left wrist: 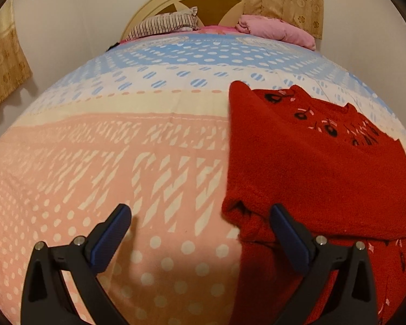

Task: Fold small clothes

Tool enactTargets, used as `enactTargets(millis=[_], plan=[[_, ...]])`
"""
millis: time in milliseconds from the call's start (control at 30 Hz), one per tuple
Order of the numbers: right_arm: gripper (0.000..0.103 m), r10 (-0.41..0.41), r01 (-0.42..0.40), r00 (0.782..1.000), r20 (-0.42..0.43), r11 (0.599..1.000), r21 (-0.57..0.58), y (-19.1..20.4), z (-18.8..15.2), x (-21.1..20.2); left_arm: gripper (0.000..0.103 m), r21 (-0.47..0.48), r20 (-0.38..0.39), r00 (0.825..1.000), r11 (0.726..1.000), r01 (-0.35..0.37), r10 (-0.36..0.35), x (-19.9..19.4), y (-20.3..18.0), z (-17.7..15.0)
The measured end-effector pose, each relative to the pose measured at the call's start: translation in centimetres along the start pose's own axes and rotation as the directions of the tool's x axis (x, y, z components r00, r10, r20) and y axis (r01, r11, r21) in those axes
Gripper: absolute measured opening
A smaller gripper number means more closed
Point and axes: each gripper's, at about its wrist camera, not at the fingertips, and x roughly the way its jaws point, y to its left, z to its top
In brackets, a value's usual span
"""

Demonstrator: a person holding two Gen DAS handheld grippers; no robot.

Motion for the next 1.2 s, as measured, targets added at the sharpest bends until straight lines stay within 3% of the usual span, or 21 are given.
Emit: enactTargets(millis=[133,300,533,800,900,1033,1200], plan=[[0.026,0.016,-0.016,1.000,0.008,1.000,0.021,-0.3,-0.3,0.0,0.103,-0.045,-0.018,0.999,0.998,0.043,-0.044,0.3,0.8,-0.2],[0.028,0.031,-0.031,1.000,0.003,0.999,0.028,-0.5,-0.3,0.3,0.103,-0.027,-0.022,0.999,0.999,0.033,-0.034,0.3,0.3,-0.2],[0.028,0.056,-0.056,0.998,0.009,0.997,0.049,-0.9,-0.4,0.3,0.103,-0.055,-0.047,0.995,0.995,0.085,-0.087,0.8,1.0,-0.2],[0.029,0.034,-0.034,0.999,0.015,0.999,0.035,-0.7,-0.4,-0.3,0.103,0.017,-0.008,1.000,0.999,0.030,-0.030,-0.9,0.0,-0.5],[0.030,0.012,-0.013,0.999,0.031,1.000,0.028,-0.2,-0.5,-1.3,0.103,0.051,0.007,0.999,0.998,0.035,-0.036,-2.3,-0.1,-1.1],[0.041,0.002,-0.002,1.000,0.030,1.000,0.017,0.5,-1.6,-2.6,0.103,0.090,0.043,0.998,0.995,0.038,-0.042,-4.5,-0.3,-2.3],[0.042,0.012,-0.012,1.000,0.003,1.000,-0.016,1.7,-4.1,-4.4,0.103,0.130,0.072,0.995,0.990,0.055,-0.065,-7.1,-0.6,-4.2]])
